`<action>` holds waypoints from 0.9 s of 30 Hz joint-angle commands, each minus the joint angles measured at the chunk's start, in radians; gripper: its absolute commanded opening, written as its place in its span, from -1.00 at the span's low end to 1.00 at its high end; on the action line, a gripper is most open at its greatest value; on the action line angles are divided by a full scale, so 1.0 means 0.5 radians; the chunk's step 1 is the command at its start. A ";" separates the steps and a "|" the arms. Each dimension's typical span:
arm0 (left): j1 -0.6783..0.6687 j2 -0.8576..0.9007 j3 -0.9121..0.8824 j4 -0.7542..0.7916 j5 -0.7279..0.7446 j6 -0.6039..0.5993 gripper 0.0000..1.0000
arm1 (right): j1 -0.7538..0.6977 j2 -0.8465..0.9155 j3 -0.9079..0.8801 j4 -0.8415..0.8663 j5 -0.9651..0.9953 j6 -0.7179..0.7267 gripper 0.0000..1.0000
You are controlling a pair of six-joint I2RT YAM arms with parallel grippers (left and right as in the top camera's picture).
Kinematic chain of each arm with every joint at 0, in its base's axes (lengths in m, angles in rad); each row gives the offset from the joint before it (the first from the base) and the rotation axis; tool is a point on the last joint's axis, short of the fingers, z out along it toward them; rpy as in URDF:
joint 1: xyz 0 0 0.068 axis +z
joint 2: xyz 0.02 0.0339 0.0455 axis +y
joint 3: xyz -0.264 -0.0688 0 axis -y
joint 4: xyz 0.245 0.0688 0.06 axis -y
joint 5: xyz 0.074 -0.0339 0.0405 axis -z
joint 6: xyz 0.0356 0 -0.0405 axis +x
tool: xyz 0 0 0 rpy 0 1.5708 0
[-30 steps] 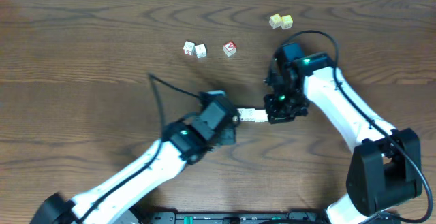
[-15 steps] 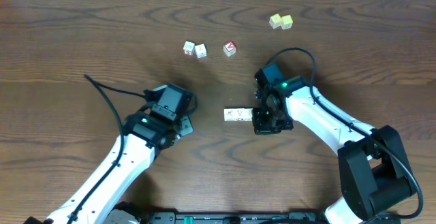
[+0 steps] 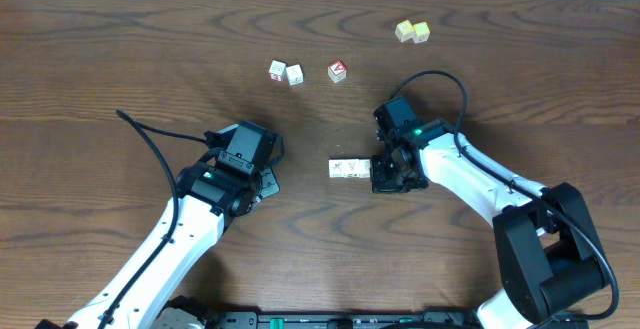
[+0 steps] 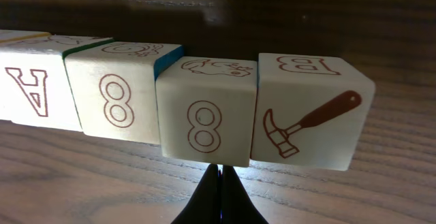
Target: Lift 5 blocks
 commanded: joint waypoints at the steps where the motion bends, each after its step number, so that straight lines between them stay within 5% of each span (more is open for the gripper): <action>1: 0.012 -0.005 0.008 -0.012 -0.032 0.011 -0.86 | 0.023 -0.010 -0.009 0.007 0.034 0.037 -0.98; 27: 0.012 -0.005 0.008 -0.012 -0.032 0.012 -0.86 | 0.021 -0.018 -0.003 0.072 -0.067 0.034 -0.98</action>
